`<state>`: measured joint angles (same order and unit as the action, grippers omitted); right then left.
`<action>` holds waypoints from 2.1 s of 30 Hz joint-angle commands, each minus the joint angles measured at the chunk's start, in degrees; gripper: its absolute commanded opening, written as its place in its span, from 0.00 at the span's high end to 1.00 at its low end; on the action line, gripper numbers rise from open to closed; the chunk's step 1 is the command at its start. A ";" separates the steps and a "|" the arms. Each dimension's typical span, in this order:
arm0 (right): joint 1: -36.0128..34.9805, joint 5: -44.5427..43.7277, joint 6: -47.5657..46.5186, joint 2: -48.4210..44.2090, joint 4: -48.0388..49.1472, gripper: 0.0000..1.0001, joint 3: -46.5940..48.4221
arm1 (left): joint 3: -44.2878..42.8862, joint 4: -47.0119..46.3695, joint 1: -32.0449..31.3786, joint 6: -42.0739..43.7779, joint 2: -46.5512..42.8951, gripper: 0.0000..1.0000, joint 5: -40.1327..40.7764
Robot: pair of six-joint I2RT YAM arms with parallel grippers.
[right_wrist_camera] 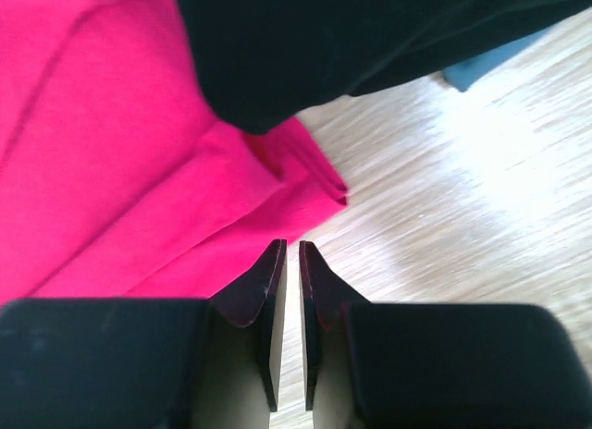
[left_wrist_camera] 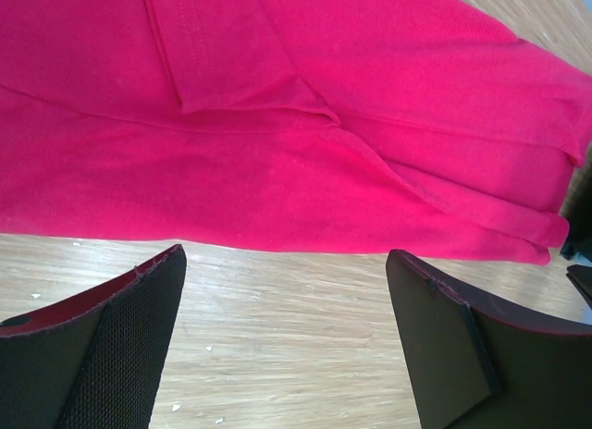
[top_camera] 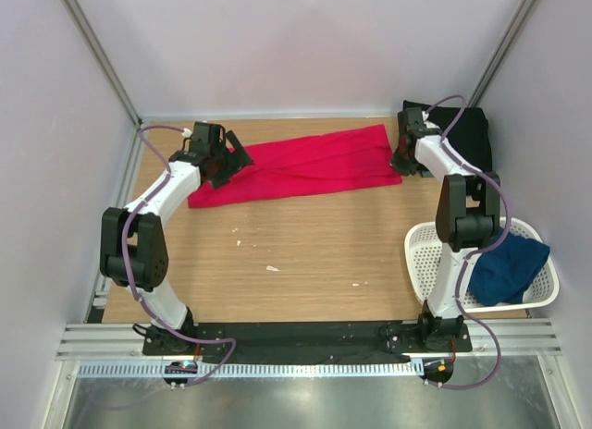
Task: Fold and stack the t-shirts
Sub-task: Fold the tshirt
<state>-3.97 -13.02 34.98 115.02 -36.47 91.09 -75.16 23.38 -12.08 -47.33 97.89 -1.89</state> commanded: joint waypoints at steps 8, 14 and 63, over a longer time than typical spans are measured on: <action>-0.16 -4.65 -2.99 5.74 -2.55 0.87 5.41 | -1.05 -2.37 0.21 0.57 0.29 0.10 -1.63; -0.16 -3.69 -2.55 7.67 0.17 0.87 6.91 | -2.01 -1.84 0.21 0.84 0.90 0.10 -0.92; -14.83 14.51 -6.15 8.90 11.59 0.45 8.84 | -4.83 -1.22 1.79 -2.68 11.28 0.09 3.82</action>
<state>-18.46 -1.17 31.00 124.38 -27.68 100.12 -81.52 23.99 -10.48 -48.42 110.02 0.47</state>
